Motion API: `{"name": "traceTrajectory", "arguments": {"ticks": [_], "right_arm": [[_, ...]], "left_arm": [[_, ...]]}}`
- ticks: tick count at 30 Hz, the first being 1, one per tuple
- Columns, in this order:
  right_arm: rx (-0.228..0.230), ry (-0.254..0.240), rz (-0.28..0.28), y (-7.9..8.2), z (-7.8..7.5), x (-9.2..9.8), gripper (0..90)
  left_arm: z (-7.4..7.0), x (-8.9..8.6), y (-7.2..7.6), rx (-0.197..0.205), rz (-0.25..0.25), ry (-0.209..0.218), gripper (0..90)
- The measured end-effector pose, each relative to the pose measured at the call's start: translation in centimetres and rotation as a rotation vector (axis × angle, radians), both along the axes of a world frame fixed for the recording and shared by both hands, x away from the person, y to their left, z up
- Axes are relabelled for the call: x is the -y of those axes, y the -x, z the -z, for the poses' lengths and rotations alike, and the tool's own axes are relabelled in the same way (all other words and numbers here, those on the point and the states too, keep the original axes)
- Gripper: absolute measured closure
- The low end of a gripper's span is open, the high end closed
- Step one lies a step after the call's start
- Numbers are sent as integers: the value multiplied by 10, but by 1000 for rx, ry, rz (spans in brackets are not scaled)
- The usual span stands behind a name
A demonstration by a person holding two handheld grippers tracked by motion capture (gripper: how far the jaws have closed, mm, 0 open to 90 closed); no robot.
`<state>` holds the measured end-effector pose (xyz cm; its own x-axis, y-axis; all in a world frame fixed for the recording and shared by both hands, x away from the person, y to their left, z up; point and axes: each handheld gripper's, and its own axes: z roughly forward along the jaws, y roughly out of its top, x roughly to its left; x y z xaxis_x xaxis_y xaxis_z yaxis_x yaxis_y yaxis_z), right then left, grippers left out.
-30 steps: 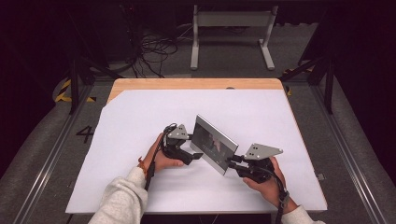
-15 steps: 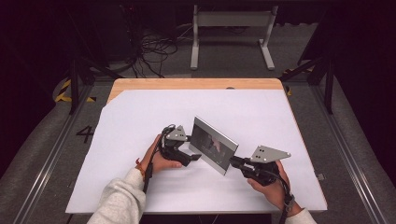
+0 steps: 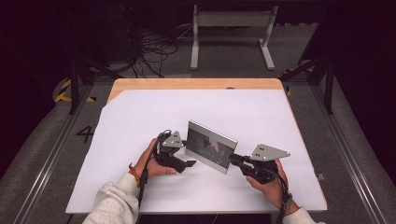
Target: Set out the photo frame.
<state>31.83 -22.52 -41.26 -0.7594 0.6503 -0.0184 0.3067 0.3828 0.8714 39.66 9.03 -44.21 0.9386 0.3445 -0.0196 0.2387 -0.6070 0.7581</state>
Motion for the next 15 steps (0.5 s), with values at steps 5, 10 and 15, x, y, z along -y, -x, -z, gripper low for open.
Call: {"name": "traceTrajectory", "arguments": {"ticks": [5,10,15], "right_arm": [[2,-7,11,-1,1,0,823],[10,-4,23,-2,1,-1,819],[15,-2,30,-3,2,-2,817]], "left_arm": [[-1,-2,5,-1,2,-9,192],[-1,-5,13,4,9,-21,187],[-2,-7,18,10,7,-33,191]]}}
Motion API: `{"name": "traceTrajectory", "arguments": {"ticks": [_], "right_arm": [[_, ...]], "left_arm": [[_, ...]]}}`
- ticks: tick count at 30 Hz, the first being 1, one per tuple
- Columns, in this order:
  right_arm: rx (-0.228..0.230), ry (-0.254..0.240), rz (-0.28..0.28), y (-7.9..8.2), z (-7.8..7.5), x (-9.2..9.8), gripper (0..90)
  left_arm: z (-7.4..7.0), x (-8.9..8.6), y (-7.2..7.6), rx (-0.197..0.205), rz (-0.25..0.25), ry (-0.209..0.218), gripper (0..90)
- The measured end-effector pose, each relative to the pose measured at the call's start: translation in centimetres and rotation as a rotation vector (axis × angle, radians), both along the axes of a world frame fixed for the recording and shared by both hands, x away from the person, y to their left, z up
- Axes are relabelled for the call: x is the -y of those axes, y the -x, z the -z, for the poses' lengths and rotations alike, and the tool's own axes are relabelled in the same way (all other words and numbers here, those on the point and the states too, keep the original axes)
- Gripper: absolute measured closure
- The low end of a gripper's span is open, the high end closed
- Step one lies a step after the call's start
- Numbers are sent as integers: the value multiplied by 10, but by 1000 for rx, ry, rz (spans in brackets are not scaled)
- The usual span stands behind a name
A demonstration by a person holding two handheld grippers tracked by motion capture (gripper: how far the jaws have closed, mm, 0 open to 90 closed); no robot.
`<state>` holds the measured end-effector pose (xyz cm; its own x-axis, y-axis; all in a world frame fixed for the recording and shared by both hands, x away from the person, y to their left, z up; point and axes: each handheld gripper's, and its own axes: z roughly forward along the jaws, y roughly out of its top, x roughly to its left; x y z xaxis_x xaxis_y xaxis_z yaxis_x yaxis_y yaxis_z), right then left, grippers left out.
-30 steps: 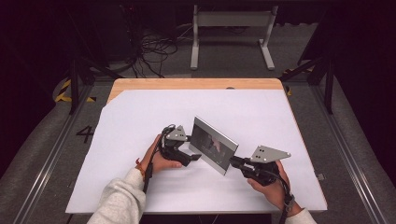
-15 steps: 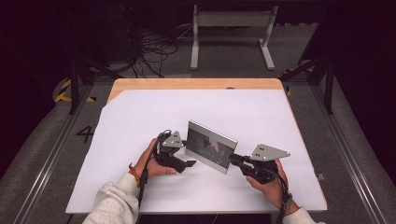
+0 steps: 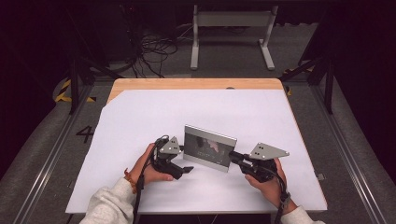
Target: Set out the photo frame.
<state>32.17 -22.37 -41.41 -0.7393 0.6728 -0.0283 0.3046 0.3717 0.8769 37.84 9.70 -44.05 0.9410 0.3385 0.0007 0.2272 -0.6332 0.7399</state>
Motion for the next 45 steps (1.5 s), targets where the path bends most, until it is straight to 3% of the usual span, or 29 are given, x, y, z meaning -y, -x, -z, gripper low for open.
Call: {"name": "traceTrajectory", "arguments": {"ticks": [7,13,15,27,45], "right_arm": [[5,0,0,1,0,1,822],[19,-4,4,2,-2,2,828],[21,-1,8,3,-2,1,828],[19,-7,18,2,-2,0,824],[28,-2,31,-3,0,-2,812]], "left_arm": [[-4,1,-3,37,-61,87,224],[-6,1,-7,61,-97,132,254],[-8,2,-7,58,-99,148,302],[-9,3,-8,83,-115,137,477],[-10,-7,-2,91,-122,123,647]]}}
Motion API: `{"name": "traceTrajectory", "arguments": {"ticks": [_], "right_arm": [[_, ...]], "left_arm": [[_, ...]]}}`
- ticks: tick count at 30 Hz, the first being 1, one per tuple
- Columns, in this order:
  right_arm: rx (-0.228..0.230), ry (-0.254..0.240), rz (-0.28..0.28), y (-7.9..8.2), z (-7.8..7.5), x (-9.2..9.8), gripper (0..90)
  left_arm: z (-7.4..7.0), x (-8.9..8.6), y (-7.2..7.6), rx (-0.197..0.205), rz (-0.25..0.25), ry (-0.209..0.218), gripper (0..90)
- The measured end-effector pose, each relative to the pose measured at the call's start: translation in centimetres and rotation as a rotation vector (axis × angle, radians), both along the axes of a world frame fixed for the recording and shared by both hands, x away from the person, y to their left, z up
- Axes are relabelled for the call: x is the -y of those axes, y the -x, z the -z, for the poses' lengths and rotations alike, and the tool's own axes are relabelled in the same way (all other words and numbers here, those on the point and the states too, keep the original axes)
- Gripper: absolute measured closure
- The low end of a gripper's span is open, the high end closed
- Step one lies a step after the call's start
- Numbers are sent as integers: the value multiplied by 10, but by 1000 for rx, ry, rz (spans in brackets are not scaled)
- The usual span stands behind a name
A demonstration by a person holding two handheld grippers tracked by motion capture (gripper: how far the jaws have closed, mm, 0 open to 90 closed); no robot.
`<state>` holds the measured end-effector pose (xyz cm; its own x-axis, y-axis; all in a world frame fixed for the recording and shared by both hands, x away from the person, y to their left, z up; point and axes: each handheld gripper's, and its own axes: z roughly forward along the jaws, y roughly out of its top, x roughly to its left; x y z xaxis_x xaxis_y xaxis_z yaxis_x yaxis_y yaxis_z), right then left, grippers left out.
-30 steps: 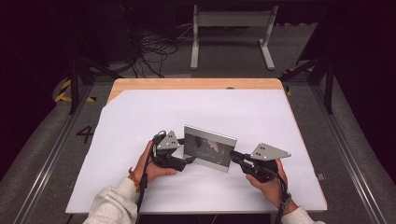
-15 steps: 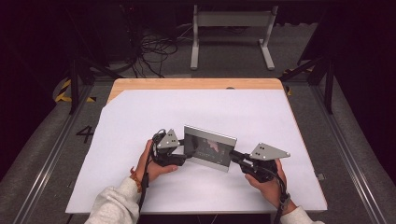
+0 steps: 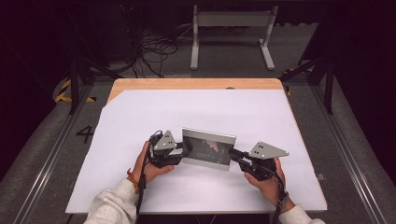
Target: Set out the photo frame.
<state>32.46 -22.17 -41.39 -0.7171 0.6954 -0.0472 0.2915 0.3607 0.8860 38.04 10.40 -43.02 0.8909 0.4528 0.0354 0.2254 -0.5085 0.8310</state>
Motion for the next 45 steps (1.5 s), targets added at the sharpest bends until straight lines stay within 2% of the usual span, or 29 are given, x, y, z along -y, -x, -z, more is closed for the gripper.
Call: {"name": "traceTrajectory", "arguments": {"ticks": [8,16,21,24,25,26,28,31,38,45], "right_arm": [[2,2,-1,-5,0,-3,799],[2,8,-5,-9,0,-4,792],[-4,50,-5,-8,3,-6,769],[-43,70,-17,-10,8,-8,763],[-54,71,-22,-11,9,-8,763],[-54,71,-22,-11,9,-8,763],[-65,80,-24,-12,11,-8,761],[-73,102,-23,-13,14,-9,755],[-71,93,1,-17,17,-10,744],[-68,86,18,-21,19,-14,733]], "left_arm": [[0,-4,5,2,-7,-3,676],[3,-2,7,6,-13,-9,663],[7,2,7,0,-10,-33,636],[9,2,7,-7,-3,-40,639],[12,3,7,-13,3,-55,641],[12,3,7,-13,3,-55,642],[18,5,7,-26,8,-89,643],[22,7,7,-42,10,-95,649],[20,8,9,-11,-5,-134,665],[20,6,8,-20,-10,-132,674]]}}
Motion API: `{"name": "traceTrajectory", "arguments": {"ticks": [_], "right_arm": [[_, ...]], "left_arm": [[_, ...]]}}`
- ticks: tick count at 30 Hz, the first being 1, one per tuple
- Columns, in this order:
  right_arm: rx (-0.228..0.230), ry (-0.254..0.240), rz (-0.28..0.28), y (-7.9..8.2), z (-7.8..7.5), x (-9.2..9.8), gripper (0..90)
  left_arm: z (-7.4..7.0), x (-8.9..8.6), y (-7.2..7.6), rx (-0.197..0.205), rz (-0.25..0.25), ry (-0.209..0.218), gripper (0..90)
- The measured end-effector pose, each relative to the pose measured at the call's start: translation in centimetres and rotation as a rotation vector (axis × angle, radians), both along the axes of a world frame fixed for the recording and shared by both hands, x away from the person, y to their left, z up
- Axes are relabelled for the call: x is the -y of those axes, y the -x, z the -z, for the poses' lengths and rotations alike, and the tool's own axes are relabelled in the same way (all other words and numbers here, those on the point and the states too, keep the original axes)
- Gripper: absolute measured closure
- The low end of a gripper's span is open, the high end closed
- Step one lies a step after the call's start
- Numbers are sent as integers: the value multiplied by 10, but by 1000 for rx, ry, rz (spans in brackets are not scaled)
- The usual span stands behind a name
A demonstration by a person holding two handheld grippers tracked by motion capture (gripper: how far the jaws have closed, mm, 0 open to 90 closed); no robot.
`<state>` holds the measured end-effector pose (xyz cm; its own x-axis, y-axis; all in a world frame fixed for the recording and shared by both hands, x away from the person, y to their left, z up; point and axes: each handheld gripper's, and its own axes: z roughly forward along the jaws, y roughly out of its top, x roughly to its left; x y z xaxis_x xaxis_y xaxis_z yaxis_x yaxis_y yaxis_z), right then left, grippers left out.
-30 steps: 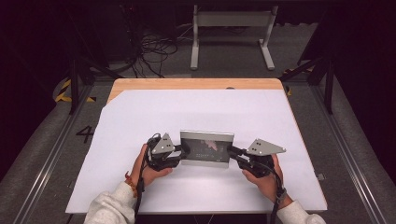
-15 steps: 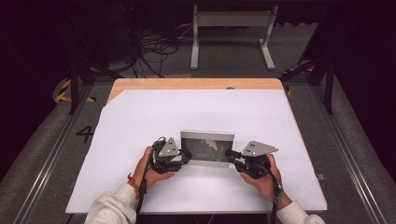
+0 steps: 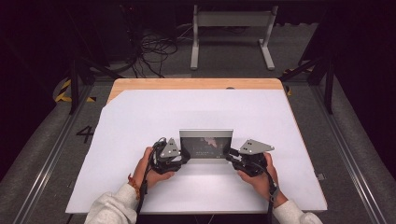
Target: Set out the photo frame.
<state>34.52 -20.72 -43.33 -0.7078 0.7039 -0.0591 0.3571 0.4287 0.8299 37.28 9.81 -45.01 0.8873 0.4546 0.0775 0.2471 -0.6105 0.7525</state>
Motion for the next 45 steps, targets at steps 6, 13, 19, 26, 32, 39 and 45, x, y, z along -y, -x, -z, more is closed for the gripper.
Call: {"name": "traceTrajectory", "arguments": {"ticks": [6,13,19,26,32,39,45], "right_arm": [[-6,3,4,0,0,1,727],[10,-10,5,3,-4,8,811],[13,-14,3,3,-8,12,856],[23,-5,12,5,-7,11,857],[25,9,9,6,-7,11,872],[45,18,5,9,-10,11,863],[50,32,-4,12,-12,13,856]], "left_arm": [[-1,-1,0,4,-1,2,675],[-8,-10,3,20,-11,32,724],[-11,-12,5,27,-24,34,763],[-11,-11,2,16,-32,46,755],[-11,-11,3,15,-35,46,753],[-13,-13,6,20,-48,45,763],[-16,-17,10,32,-54,45,752]]}}
